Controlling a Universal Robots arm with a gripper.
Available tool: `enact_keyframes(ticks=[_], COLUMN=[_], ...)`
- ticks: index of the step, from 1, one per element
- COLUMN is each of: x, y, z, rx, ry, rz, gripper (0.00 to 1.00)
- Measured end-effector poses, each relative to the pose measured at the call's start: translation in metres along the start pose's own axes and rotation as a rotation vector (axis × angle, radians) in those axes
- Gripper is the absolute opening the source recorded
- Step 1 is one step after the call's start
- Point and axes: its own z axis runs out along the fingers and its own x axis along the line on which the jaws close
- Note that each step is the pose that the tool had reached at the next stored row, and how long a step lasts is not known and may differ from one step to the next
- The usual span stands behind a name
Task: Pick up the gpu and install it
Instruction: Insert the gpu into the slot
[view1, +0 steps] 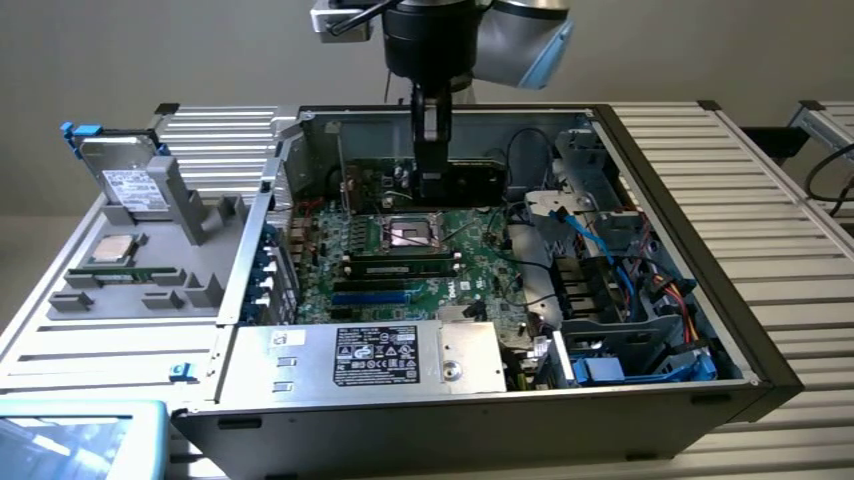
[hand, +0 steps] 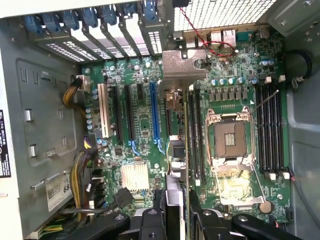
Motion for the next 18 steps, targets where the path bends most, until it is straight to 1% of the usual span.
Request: enact_keyframes(ticks=[2, 6, 8, 11, 12, 15, 18], x=[0.000, 0.001, 0.001, 0.001, 0.001, 0.001, 0.002], y=[0.0000, 0.0064, 0.0087, 0.0120, 0.0133, 0.0173, 0.0215], z=[0.0000, -0.0001, -0.0002, 0.0002, 0.0004, 0.0012, 0.0019], rx=[0.0000, 0.0007, 0.0014, 0.0030, 0.0036, 0.0040, 0.0021], ry=[0.0000, 0.0002, 0.0034, 0.0122, 0.0141, 0.0141, 0.0137], rz=[0.000, -0.004, -0.009, -0.019, -0.025, -0.039, -0.046], gripper=[0.29, 0.29, 0.29, 0.29, 0.29, 0.29, 0.29])
